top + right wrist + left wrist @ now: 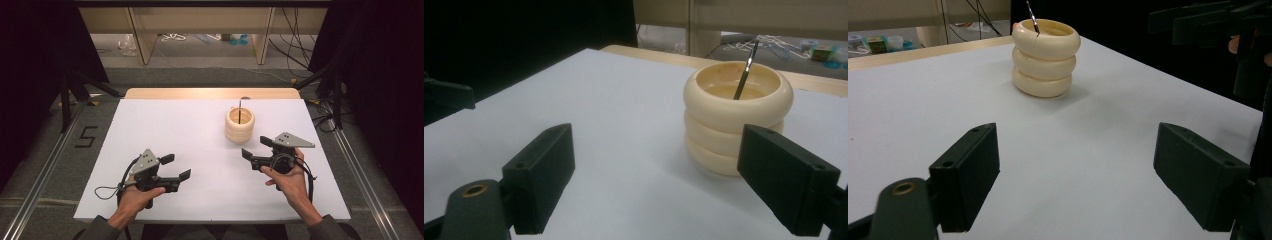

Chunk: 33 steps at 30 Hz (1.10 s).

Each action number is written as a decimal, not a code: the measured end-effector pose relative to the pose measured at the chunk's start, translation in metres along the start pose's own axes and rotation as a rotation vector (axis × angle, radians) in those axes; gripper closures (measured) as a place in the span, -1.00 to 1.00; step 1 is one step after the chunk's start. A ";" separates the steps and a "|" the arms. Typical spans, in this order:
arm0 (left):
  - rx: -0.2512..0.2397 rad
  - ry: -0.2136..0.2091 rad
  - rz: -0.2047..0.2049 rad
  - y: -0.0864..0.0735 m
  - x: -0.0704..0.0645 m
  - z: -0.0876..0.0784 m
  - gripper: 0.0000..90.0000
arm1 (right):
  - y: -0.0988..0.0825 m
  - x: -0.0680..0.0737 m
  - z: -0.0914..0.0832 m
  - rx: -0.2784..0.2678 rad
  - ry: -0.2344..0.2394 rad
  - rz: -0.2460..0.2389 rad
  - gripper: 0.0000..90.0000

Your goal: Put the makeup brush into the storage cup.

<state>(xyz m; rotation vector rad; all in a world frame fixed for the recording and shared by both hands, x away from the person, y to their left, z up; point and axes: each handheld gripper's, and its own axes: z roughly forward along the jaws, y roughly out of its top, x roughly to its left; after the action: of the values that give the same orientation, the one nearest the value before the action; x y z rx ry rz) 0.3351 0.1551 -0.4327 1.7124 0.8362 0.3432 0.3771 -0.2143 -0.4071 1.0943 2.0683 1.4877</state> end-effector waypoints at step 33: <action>0.005 0.000 0.018 0.000 0.001 0.000 -0.60 | -0.031 0.018 -0.011 0.030 -0.027 -0.084 -0.63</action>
<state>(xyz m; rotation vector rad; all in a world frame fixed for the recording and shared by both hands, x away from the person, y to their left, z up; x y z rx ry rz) 0.3357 0.1559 -0.4329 1.7252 0.8223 0.3533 0.3465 -0.2124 -0.4291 1.0200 2.0983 1.3990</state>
